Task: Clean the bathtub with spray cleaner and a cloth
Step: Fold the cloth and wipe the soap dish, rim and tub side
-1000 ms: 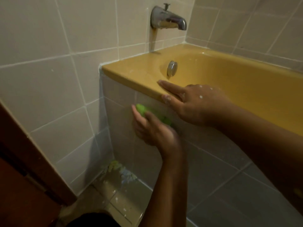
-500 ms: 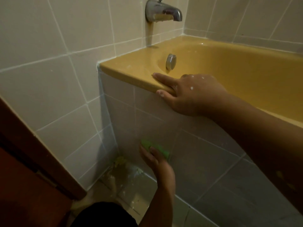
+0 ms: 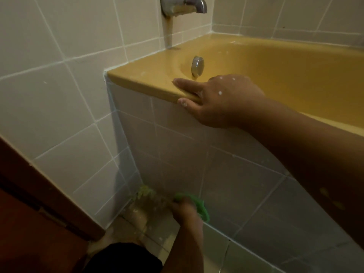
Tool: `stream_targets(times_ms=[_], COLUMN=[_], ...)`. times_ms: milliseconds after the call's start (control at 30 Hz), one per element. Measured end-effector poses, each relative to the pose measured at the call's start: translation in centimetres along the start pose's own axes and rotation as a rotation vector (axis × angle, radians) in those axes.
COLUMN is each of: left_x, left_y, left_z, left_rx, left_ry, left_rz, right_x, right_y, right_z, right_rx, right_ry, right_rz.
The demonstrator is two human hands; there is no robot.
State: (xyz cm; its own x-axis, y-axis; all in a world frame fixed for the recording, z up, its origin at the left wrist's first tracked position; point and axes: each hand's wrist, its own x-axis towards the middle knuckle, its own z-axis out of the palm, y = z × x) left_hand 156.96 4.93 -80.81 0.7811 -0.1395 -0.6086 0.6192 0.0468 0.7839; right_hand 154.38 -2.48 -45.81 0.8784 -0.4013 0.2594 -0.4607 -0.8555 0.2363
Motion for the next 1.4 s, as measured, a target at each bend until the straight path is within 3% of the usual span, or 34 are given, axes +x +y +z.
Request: stream_targets(times_ms=[133,333,567,733,933,1100,1200,1300,1400], left_x=[-5.3,-13.7,-13.6,-12.4,-11.3,-10.3,-10.6,-11.6,-11.3], left_y=[7.4,18.3,22.6,22.3,20.3,18.5,17.7,16.9,17.0], left_z=[0.4,-0.9,-4.2,-7.2,-9.5,-10.6,-10.7,-11.3,-12.4], left_rx=[-0.109,-0.099,-0.108,-0.09,0.052,0.469,0.67,0.821,0.837], left_ry=[-0.031,-0.342,-0.788,-1.015,-1.242,-1.223,-1.016,-0.772,-0.867], left_rz=[0.224,0.731,0.651,0.539,0.483,0.613,0.719,0.634,0.517], right_x=[-0.6,-2.5,-4.2,-7.2,-14.4,-18.5,-20.4,-20.8,-20.6], right_y=[-0.2,0.6,1.0,-0.4,-5.8,-7.4,-8.8,-9.8,-10.3], right_z=[-0.4,-1.4,-1.4,-1.9,3.1,6.9,8.4,9.6,9.9], right_rx=[0.015,0.233,0.36,0.364,0.731,1.071,1.189,1.333,1.4], right_ry=[-0.022,-0.075,-0.06,0.077,0.183,0.13,0.171,0.265,0.362], right_rz=[0.0,0.053,0.006,-0.132,-0.026,0.196,0.353,0.508,0.559])
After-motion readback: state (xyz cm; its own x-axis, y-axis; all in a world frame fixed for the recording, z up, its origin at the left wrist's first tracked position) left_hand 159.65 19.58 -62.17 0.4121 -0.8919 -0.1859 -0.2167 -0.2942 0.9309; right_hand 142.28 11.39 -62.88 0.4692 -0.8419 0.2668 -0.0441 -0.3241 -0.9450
